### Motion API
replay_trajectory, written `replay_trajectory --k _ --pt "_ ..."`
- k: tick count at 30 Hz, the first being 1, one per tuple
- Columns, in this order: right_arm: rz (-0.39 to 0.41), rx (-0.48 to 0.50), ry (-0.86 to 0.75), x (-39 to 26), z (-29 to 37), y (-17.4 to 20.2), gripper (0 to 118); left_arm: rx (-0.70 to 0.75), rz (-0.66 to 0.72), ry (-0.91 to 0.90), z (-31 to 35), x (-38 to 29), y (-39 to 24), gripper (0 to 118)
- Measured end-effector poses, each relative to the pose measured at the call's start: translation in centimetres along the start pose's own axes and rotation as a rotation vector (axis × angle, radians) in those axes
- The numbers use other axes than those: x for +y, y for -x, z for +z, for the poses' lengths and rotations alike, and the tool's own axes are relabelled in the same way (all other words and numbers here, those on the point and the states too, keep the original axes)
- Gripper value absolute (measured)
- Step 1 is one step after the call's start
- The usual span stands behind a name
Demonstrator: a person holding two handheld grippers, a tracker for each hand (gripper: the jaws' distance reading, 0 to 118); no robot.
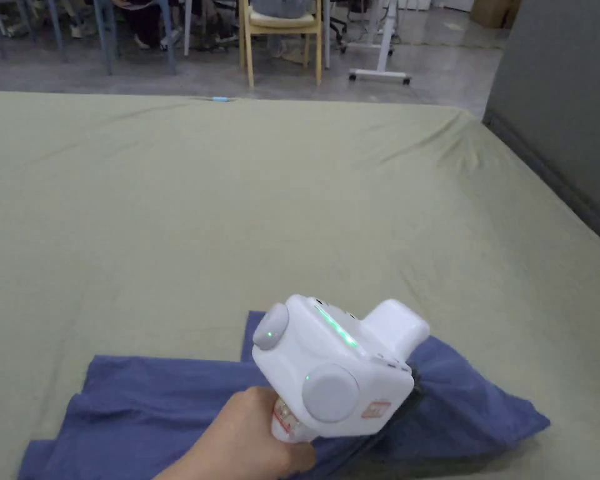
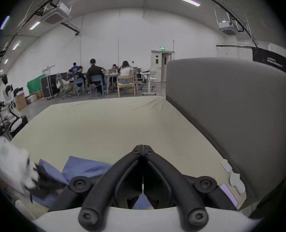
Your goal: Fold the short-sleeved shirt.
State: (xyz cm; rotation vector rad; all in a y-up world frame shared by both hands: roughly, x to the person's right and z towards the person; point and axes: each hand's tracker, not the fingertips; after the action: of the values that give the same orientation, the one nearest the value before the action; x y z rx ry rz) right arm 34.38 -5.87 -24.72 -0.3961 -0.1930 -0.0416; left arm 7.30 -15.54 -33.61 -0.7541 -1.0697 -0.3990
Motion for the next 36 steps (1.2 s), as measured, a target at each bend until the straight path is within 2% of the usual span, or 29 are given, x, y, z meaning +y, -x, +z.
replay_trajectory --k 3,6,11,14,17,18,19,21,22,23,24,25,26,30,34,36 --pt "-0.017 -0.009 0.038 -1.6 -0.9 -1.1 3 -0.070 -0.099 0.111 -4.2 -1.6 -3.0 2" --pt "-0.038 -0.008 0.074 -3.1 -2.2 -1.7 2 -0.019 -0.140 0.192 -7.3 -3.3 -4.5 2" --pt "-0.070 0.014 0.116 -4.7 -3.9 -1.5 2 0.030 -0.096 0.260 -10.4 -5.2 -3.9 2" --pt "-0.055 0.027 0.130 -4.9 -4.2 -0.8 3 -0.014 0.083 0.233 -9.8 -5.1 -2.3 4" --pt "-0.060 0.050 0.136 -5.1 -3.9 0.0 3 -0.109 0.321 0.214 -7.4 -5.7 -0.3 50" --pt "-0.066 0.060 0.137 -5.2 -3.8 0.3 3 -0.082 0.350 0.195 -5.9 -6.0 -0.1 72" --pt "-0.073 0.070 0.137 -5.3 -3.5 0.6 3 -0.010 0.355 0.161 -3.8 -6.5 0.1 78" --pt "-0.086 0.087 0.134 -5.6 -3.2 1.1 3 0.148 0.337 0.092 1.6 -7.5 0.6 77" --pt "-0.095 0.101 0.131 -5.8 -3.1 1.4 2 0.232 0.347 0.055 4.8 -8.3 0.8 76" --pt "-0.108 0.110 0.132 -6.0 -2.8 1.8 3 0.269 0.382 0.016 7.7 -9.3 1.0 62" --pt "-0.122 0.118 0.135 -6.2 -2.7 2.2 3 0.327 0.431 -0.047 10.9 -10.5 1.0 10" --pt "-0.130 0.128 0.135 -6.3 -2.6 2.7 2 0.395 0.488 -0.088 13.8 -11.6 1.1 0" --pt "-0.134 0.135 0.137 -6.5 -2.6 3.1 2 0.484 0.555 -0.113 16.2 -12.9 0.9 0" --pt "-0.096 0.149 0.158 -7.3 -2.5 5.4 3 0.635 0.655 -0.094 22.0 -16.0 1.1 0" --pt "-0.077 0.187 0.175 -7.7 -2.4 6.9 3 0.631 0.781 -0.149 24.4 -17.5 3.2 0" --pt "-0.049 0.189 0.181 -7.6 -2.4 7.3 2 0.613 0.775 -0.163 24.1 -17.3 5.7 0"
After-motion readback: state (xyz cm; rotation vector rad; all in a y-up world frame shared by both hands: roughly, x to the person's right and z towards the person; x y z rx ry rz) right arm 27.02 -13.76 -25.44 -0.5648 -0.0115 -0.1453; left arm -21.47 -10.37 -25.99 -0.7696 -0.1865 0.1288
